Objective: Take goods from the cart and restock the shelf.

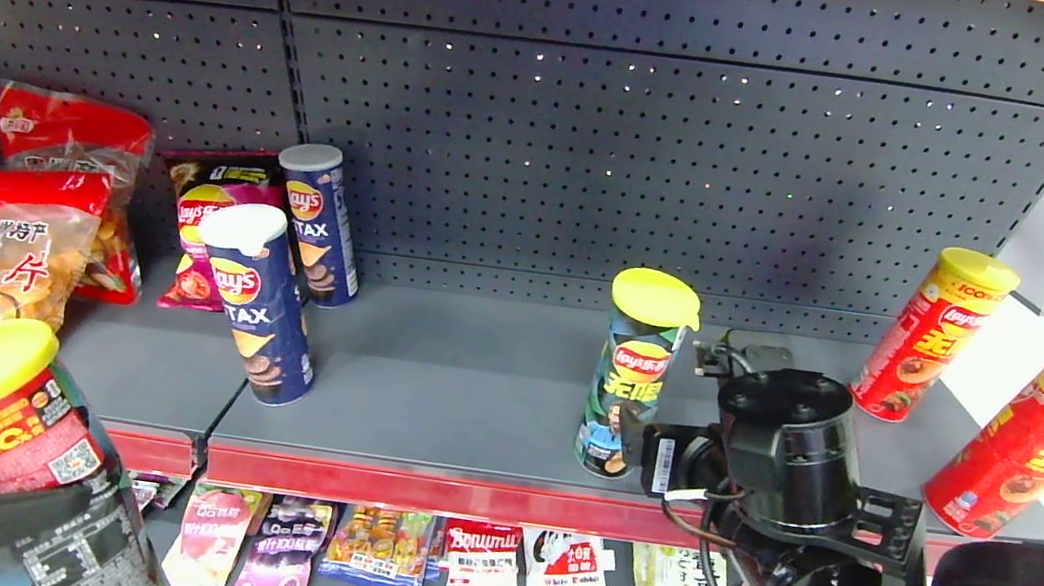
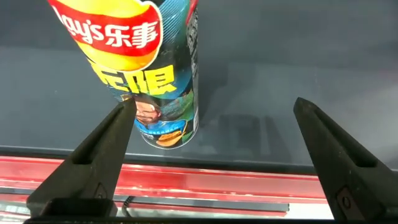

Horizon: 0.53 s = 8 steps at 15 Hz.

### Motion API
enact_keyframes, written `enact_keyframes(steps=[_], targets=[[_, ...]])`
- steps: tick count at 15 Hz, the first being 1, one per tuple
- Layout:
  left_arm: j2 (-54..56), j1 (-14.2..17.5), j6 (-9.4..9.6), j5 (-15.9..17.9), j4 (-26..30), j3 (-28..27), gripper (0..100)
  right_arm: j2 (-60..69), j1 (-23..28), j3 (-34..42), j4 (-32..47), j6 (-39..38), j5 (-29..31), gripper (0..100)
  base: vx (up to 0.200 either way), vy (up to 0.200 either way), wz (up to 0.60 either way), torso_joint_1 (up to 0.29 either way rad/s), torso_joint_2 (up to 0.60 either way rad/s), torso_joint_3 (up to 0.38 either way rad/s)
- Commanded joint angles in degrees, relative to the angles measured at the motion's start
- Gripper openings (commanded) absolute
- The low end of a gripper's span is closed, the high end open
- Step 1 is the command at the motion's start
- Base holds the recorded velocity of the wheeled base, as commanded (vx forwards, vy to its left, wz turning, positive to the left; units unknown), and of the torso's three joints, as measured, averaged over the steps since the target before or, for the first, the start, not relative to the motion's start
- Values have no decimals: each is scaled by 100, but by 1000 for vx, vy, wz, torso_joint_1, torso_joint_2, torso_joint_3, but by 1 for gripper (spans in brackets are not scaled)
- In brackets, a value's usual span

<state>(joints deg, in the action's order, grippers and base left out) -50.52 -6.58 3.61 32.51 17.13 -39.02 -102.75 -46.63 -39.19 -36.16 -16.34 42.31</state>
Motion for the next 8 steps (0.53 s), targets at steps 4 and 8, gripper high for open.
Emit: enact_keyframes(steps=[4,8], targets=[[-11,-1,0,1,1,0,0,27,-206,17,-5,-10,14,100,0,0,0,0,0,0],[-11,-1,0,1,1,0,0,98,-408,228,-5,-36,31,100,0,0,0,0,0,0]])
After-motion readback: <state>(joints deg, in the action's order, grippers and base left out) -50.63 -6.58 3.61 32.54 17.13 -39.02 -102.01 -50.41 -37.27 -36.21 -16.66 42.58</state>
